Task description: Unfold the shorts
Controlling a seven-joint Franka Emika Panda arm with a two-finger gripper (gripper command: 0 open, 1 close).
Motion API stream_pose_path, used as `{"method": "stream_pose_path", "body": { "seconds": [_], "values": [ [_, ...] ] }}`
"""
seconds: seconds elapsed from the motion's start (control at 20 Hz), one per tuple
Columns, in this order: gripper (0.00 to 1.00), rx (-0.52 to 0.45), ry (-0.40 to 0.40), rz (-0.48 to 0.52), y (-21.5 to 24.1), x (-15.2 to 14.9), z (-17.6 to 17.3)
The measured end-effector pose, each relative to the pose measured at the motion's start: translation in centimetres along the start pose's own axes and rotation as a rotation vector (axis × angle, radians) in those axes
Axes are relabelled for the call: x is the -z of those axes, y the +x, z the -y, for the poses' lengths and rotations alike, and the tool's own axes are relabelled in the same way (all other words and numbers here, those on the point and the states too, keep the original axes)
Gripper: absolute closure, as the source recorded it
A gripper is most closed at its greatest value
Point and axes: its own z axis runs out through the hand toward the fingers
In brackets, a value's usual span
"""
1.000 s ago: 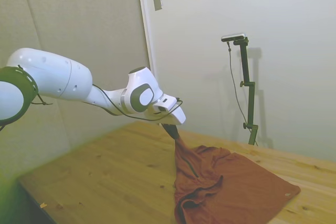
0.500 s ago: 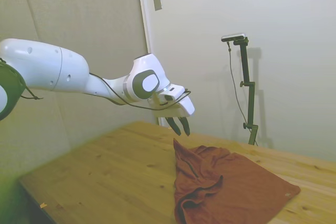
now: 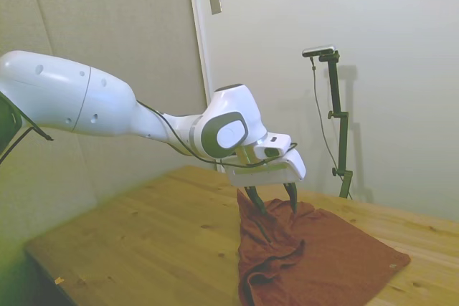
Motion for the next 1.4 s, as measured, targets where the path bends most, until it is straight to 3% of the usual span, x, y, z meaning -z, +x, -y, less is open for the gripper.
{"method": "stream_pose_path", "body": {
  "seconds": [0.3,0.7,0.75,1.4],
  "values": [
    [0.00,0.059,0.080,0.085,1.4,-3.4,-4.4],
    [0.00,0.044,0.101,0.145,3.1,-6.8,-5.0],
    [1.00,0.045,0.100,0.155,3.2,-7.0,-4.9],
    [1.00,0.052,0.109,0.216,3.6,-9.2,-3.6]
  ]
}}
